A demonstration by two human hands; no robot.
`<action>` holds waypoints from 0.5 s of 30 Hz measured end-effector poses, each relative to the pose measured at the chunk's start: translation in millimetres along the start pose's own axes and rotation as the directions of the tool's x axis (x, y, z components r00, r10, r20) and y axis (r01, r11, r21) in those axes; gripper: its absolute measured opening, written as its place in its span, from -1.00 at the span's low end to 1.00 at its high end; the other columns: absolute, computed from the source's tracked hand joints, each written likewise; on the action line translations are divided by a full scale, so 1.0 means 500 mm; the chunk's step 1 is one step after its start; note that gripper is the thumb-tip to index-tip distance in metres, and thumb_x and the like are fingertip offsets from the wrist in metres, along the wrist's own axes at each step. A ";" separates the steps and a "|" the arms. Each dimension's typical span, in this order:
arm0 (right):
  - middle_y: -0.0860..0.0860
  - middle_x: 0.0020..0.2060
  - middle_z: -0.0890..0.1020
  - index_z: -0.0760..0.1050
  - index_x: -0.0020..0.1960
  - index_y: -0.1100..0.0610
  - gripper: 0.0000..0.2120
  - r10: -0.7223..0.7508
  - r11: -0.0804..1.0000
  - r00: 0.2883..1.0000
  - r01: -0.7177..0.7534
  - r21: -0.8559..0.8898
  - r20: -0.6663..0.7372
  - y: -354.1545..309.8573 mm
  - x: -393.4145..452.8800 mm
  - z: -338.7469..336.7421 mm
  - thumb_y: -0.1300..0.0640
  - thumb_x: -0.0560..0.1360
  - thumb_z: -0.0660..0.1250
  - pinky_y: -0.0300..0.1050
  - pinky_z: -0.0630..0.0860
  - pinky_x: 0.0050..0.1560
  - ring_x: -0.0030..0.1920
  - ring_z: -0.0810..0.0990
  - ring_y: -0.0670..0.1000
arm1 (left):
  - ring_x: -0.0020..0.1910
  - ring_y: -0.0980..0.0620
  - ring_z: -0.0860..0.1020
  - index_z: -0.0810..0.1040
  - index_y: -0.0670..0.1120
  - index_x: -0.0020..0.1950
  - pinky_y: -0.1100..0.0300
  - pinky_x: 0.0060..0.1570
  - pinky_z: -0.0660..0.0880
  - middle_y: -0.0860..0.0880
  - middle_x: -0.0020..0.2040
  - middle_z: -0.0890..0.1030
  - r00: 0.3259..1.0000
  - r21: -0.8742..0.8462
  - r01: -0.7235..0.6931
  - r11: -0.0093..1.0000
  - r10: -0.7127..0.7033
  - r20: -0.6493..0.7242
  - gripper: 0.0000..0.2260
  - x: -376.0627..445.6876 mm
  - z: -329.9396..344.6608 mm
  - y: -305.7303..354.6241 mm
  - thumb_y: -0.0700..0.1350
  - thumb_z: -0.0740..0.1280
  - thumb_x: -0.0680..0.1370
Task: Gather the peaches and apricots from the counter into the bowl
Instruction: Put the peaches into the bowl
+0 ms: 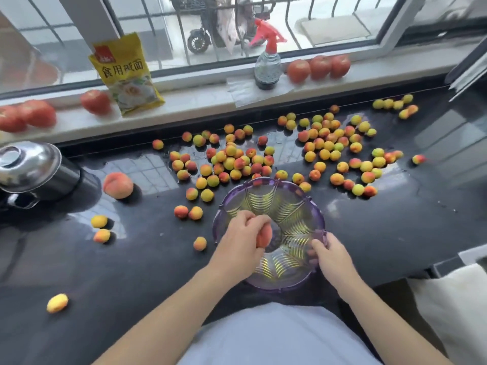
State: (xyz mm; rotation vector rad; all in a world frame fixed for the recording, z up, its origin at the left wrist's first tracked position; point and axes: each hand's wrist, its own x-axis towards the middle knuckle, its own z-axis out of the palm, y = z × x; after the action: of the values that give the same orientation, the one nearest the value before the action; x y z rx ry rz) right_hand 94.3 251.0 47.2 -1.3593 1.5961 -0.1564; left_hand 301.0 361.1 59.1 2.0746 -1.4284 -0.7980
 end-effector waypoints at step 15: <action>0.18 -0.13 0.66 0.48 0.05 0.12 -0.83 0.041 0.997 0.992 -0.049 0.058 0.122 -0.002 0.010 0.005 0.23 0.64 0.11 -0.07 0.61 -0.22 -0.26 0.60 0.05 | 0.35 -0.09 0.45 0.39 -0.05 0.42 0.07 0.28 0.46 -0.05 0.30 0.42 0.986 0.241 0.165 0.956 -0.162 -0.033 -0.42 0.076 0.078 0.026 0.07 0.58 0.52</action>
State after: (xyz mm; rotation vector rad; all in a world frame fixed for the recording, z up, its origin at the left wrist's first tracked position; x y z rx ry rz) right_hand 97.2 247.6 43.6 -1.2614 1.5081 -0.0929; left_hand 275.7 318.4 33.6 2.4051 -1.4213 -0.6991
